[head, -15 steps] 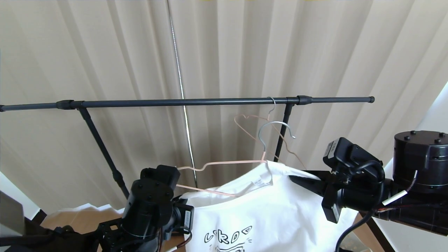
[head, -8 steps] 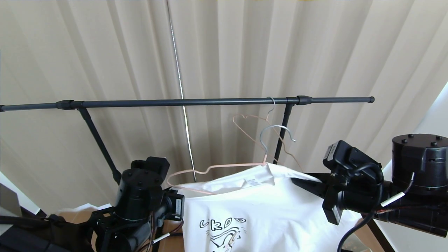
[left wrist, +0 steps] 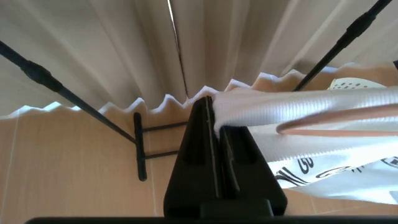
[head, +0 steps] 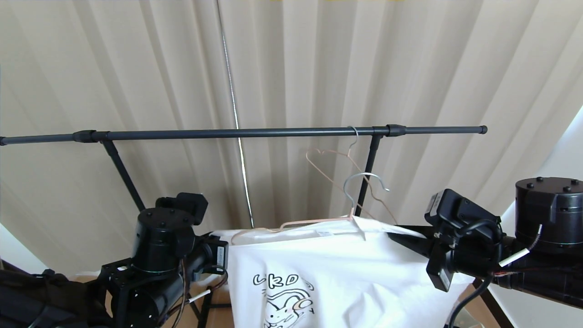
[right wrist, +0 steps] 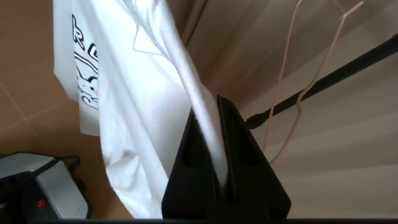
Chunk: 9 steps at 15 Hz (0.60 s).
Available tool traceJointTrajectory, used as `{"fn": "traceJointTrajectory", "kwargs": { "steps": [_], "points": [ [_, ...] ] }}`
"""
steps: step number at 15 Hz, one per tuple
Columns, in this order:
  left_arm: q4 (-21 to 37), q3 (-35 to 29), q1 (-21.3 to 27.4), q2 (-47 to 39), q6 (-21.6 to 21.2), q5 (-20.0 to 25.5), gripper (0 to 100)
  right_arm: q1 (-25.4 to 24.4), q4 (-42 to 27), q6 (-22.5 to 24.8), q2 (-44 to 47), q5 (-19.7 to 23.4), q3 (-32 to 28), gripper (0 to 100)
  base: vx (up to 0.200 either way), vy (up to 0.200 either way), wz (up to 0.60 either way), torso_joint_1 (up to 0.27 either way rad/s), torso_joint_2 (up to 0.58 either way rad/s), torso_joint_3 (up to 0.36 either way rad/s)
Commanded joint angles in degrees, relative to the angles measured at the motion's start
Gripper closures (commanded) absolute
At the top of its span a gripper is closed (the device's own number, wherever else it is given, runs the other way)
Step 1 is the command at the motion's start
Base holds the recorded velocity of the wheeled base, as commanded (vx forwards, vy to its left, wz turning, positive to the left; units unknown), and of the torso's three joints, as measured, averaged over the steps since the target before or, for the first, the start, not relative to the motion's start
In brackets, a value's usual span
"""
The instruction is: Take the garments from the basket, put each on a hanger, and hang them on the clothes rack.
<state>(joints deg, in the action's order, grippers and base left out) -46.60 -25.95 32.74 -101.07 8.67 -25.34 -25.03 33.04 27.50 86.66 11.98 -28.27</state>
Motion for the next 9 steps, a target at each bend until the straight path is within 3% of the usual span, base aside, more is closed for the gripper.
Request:
{"fn": "traceJointTrajectory", "kwargs": {
  "steps": [1,7,9],
  "points": [
    [0.1,-0.3,-0.2,1.8,-1.4,0.0,100,0.2,0.0,1.3,0.2,-0.1,0.8,100,0.000,0.000,0.00,0.000,0.00,0.000],
    [0.5,-3.4,2.4,4.0,-11.4,0.1,100,-2.1,1.1,1.2,2.3,-3.9,0.1,100,0.000,0.000,0.00,0.000,0.00,0.000],
    [2.1,-5.4,4.5,4.0,-14.6,0.0,100,-3.7,3.7,-0.7,4.3,-7.1,0.0,100,0.000,0.000,0.00,0.000,0.00,0.000]
  ]
}}
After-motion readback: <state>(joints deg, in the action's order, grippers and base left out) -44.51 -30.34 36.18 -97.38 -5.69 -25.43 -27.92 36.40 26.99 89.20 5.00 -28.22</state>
